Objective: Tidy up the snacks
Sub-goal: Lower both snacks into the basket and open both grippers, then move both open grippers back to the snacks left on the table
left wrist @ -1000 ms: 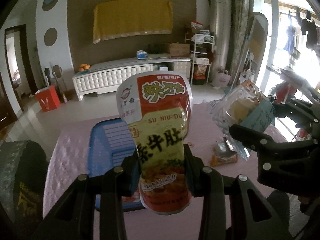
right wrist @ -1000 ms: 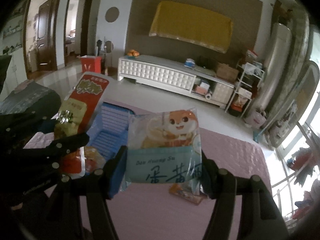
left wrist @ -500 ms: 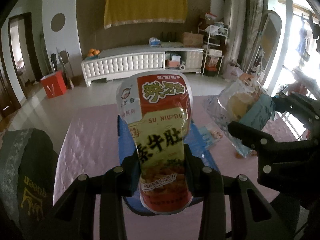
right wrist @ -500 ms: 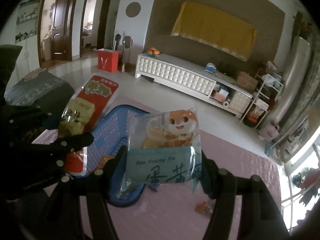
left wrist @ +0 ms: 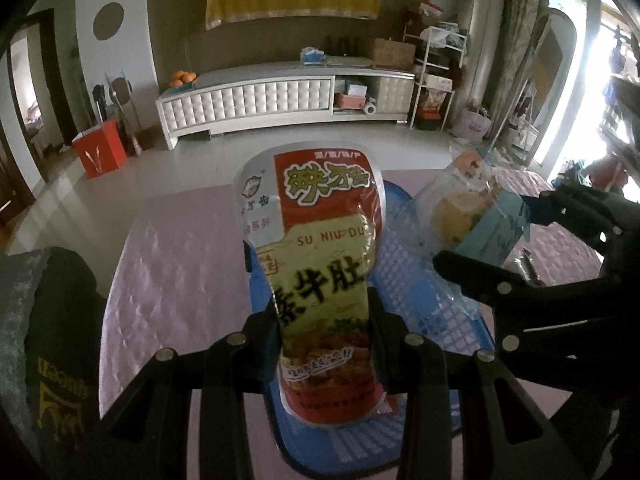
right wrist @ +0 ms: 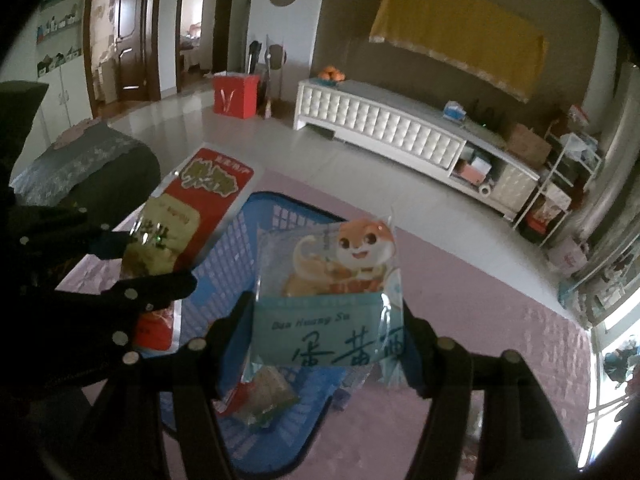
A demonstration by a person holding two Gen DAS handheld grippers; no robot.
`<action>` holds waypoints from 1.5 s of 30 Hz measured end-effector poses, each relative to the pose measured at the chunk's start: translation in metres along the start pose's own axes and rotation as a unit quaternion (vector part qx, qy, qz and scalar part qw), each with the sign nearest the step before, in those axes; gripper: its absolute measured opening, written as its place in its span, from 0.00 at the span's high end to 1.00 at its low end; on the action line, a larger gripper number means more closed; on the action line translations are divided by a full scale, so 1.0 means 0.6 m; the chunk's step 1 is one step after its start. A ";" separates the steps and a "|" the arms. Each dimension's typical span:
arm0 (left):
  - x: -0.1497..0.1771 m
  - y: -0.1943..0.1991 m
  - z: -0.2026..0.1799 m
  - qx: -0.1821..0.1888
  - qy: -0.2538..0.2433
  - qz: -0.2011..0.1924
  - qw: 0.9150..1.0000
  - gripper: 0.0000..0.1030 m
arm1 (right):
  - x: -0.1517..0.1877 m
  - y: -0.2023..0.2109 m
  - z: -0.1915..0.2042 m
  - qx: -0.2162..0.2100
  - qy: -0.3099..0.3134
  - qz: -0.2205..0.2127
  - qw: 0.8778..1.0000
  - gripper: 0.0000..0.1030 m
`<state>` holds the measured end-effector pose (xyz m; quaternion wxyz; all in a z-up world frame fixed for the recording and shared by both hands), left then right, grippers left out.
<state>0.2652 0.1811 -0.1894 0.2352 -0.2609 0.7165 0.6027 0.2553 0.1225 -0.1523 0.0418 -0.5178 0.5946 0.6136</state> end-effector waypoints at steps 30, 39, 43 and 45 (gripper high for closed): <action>-0.010 -0.034 0.041 -0.038 0.004 0.002 0.999 0.27 | -0.006 -0.052 -0.012 0.003 0.019 0.013 1.000 0.17; -0.006 0.034 -0.007 -0.034 -0.007 -0.018 0.999 0.27 | 0.001 0.018 -0.035 0.008 0.008 0.003 1.000 0.17; -0.004 0.060 -0.040 -0.029 -0.017 -0.028 0.999 0.27 | 0.009 0.060 -0.054 0.017 0.002 -0.006 1.000 0.17; -0.003 0.070 -0.058 -0.025 -0.023 -0.032 0.999 0.27 | 0.016 0.074 -0.063 0.019 -0.004 -0.006 1.000 0.17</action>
Point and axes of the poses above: each gripper's, at about its wrist camera, not at the fingertips, and y roughly against the way its jaws point, z to its left, x to its underside, the point moved 10 cm from there along -y, roughly the way its jaws point, and after that the axes turned 9 degrees about x, right-handed, at the moved point
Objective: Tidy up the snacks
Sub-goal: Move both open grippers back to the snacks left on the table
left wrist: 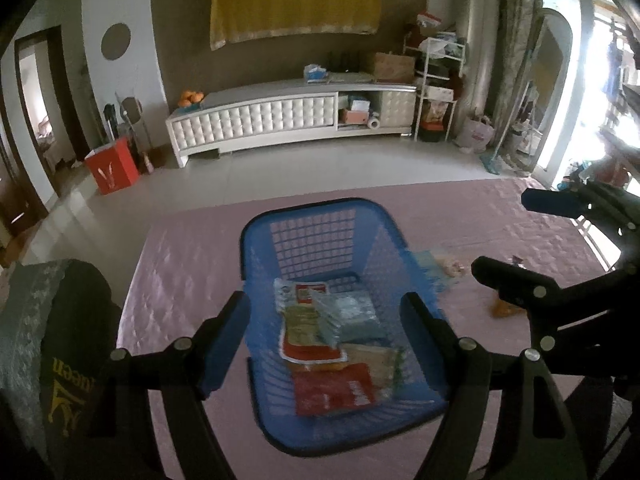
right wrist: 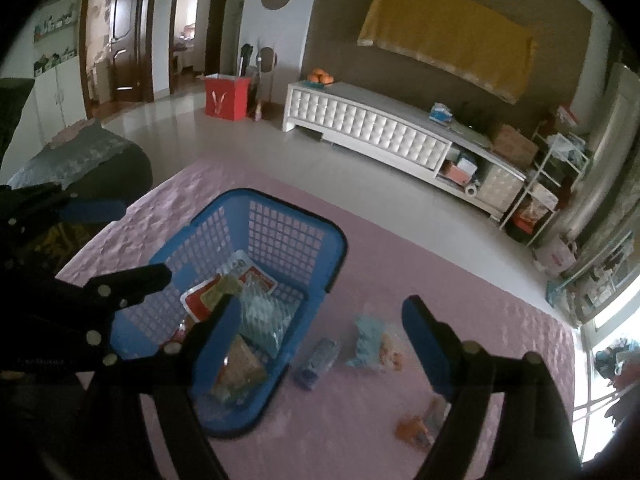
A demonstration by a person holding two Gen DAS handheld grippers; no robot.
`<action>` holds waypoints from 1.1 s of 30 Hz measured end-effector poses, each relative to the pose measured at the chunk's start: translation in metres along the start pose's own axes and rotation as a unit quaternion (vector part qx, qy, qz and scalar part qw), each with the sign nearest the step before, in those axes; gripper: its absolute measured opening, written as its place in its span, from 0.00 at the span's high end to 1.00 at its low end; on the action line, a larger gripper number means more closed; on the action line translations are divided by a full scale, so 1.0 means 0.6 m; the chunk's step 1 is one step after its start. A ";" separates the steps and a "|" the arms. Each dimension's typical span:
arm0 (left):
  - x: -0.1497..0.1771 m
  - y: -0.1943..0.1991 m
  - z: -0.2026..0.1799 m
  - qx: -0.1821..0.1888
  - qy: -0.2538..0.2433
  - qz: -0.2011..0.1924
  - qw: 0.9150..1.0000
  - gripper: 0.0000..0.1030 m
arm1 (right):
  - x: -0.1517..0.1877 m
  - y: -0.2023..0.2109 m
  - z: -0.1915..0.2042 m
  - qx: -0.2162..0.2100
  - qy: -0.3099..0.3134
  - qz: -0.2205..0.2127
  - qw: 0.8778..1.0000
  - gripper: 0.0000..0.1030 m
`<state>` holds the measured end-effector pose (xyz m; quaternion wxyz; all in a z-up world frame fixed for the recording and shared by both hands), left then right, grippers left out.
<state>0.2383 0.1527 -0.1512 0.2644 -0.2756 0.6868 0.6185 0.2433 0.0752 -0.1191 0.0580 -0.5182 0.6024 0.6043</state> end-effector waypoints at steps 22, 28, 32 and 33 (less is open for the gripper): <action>-0.015 -0.040 -0.218 0.060 -0.043 0.014 0.997 0.25 | 0.106 0.062 -0.147 0.036 -0.082 0.018 0.996 0.17; -0.016 -0.091 -0.260 0.069 -0.043 0.032 0.996 0.25 | 0.137 0.037 -0.194 0.040 -0.108 0.033 0.993 0.17; -0.013 -0.126 -0.281 0.068 -0.037 0.044 0.996 0.25 | 0.157 0.012 -0.217 0.036 -0.117 0.046 0.991 0.17; -0.013 -0.136 -0.285 0.069 -0.035 0.048 0.996 0.25 | 0.161 0.006 -0.224 0.038 -0.118 0.049 0.991 0.17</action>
Point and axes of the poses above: each gripper's, at about its wrist camera, not at the fingertips, and y roughly against the way its jaws point, z to its left, x to its underside, the point moved 10 cm from there along -y, roughly the way its jaws point, and after that the axes turned 9 degrees about x, right-handed, at the moved point
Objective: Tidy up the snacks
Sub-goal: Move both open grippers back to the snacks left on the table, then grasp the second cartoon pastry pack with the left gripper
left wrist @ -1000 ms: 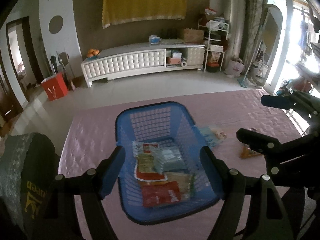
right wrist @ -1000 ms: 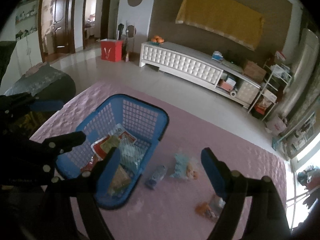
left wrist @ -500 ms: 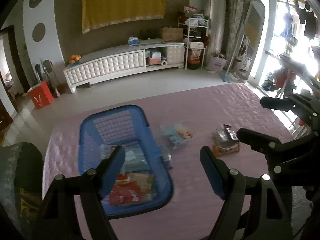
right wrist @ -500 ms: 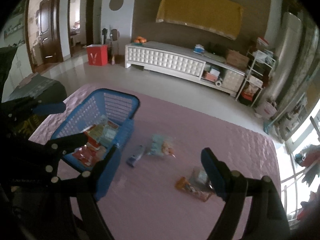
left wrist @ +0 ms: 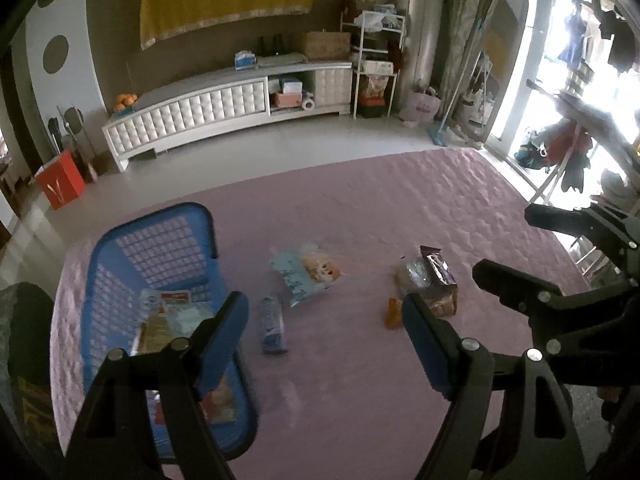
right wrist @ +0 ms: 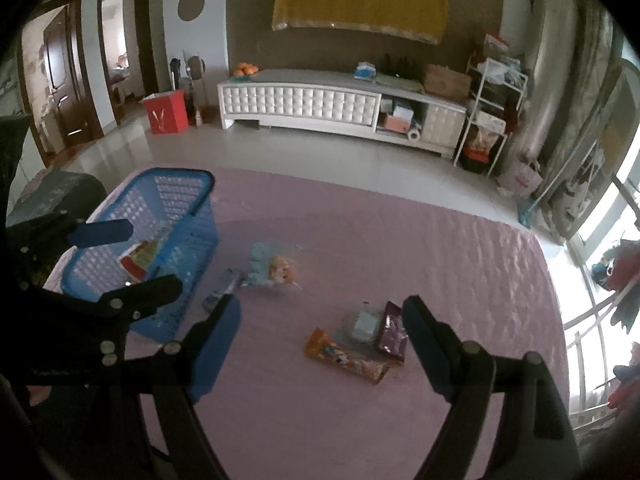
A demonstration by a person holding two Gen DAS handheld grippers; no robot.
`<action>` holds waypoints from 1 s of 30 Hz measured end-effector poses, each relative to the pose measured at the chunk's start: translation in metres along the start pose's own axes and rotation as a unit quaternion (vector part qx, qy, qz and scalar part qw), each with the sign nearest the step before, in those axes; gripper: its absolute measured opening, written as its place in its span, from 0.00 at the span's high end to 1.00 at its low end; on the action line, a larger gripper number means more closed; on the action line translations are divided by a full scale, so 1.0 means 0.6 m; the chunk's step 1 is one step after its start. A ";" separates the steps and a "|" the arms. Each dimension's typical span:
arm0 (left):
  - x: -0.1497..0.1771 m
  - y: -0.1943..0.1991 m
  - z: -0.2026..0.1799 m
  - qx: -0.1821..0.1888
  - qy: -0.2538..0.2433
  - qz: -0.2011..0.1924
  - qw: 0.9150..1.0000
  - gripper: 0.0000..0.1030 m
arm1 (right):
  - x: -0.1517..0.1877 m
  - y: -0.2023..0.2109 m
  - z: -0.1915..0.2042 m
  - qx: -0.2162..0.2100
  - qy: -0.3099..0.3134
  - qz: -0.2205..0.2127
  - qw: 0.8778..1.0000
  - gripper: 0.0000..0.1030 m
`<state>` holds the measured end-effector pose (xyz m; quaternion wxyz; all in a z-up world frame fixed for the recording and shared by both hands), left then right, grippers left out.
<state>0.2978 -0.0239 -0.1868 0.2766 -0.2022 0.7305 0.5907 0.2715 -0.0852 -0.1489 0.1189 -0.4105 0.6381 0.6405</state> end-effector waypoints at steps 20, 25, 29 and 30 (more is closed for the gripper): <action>0.003 -0.218 0.033 -0.052 0.049 0.073 0.995 0.25 | 0.042 -0.189 -0.053 -0.024 -0.006 0.070 0.997 0.17; -0.009 -0.256 0.057 -0.075 0.056 0.076 0.993 0.25 | 0.036 -0.229 -0.064 -0.028 -0.010 0.077 0.997 0.17; -0.006 -0.282 0.078 -0.066 0.087 0.086 0.990 0.25 | 0.031 -0.260 -0.065 -0.039 -0.017 0.085 0.995 0.17; -0.004 -0.287 0.083 -0.063 0.095 0.088 0.990 0.25 | 0.029 -0.266 -0.065 -0.042 -0.017 0.086 0.995 0.17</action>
Point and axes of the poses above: each gripper's, at about its wrist camera, not at the fingertips, and y roughly against the way its jaws point, z to its left, x to its underside, the point moved 10 cm from there along -y, roughly the way its jaws point, and after that the axes turned 9 degrees about x, right-handed, at the moved point
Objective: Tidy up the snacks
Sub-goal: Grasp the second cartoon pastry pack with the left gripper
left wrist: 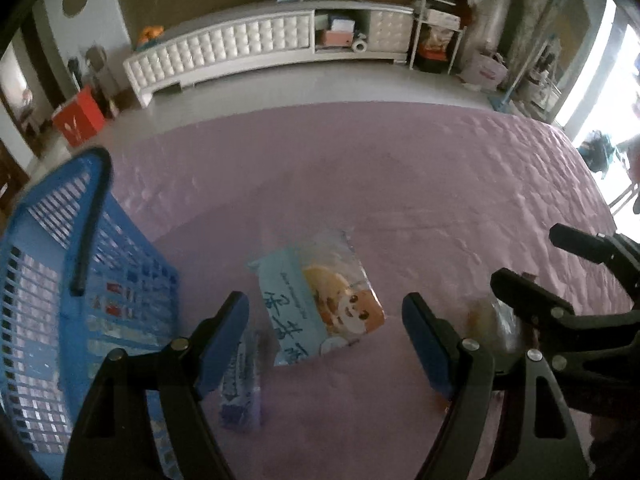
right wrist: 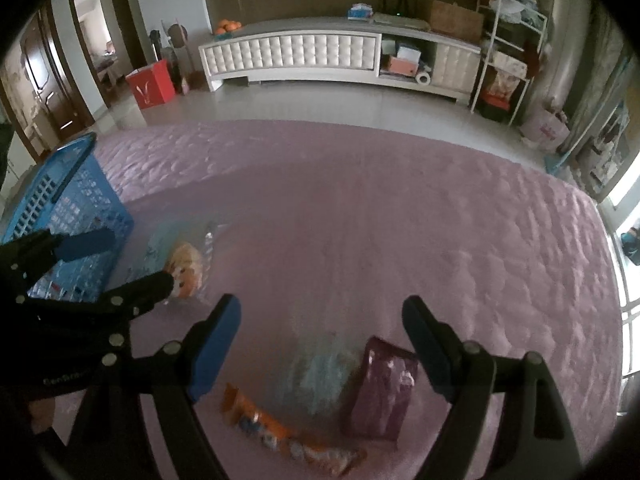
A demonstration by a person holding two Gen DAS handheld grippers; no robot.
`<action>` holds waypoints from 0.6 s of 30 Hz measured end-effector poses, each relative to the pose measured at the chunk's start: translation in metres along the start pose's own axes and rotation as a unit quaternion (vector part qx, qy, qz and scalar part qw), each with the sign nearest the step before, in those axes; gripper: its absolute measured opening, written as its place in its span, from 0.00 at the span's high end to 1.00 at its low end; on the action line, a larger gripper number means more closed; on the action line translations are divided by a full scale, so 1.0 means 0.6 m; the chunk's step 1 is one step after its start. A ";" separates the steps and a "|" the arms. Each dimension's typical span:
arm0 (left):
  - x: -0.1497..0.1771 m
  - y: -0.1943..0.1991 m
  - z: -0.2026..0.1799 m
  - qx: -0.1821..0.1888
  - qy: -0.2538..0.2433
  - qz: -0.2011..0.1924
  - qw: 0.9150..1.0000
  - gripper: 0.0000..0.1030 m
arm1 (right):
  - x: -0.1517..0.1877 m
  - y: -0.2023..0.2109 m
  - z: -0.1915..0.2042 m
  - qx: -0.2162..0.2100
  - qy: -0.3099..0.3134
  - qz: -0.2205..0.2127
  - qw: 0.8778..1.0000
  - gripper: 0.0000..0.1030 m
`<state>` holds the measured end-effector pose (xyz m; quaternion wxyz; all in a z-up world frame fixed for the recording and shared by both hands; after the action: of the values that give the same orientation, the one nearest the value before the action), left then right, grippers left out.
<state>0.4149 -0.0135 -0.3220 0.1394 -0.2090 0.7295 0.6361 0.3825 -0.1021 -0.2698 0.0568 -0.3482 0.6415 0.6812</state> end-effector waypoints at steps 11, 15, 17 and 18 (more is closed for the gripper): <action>-0.010 -0.068 0.026 0.023 0.034 0.008 0.999 0.25 | -0.002 -0.048 -0.001 -0.018 -0.008 0.018 1.000 0.17; -0.015 -0.083 0.032 0.017 0.034 0.016 0.999 0.23 | -0.001 -0.051 -0.004 -0.024 -0.015 0.019 0.999 0.17; -0.011 -0.084 0.031 0.014 0.035 0.017 0.999 0.23 | 0.003 -0.053 -0.010 -0.027 -0.019 0.023 0.999 0.17; -0.011 -0.086 0.031 0.013 0.034 0.017 0.999 0.23 | 0.000 -0.054 -0.013 -0.027 -0.021 0.023 0.999 0.17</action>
<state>0.4443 0.0001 -0.3669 0.1066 -0.2161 0.7454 0.6216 0.4026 -0.1037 -0.2967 0.0452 -0.3203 0.6295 0.7065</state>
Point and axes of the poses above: each gripper's, at about its wrist camera, not at the fingertips, and y roughly against the way its jaws point, z to its left, x to its underside, the point moved 10 cm from there along -y, roughly the way its jaws point, and after that the axes turned 9 degrees about x, right-handed, at the moved point
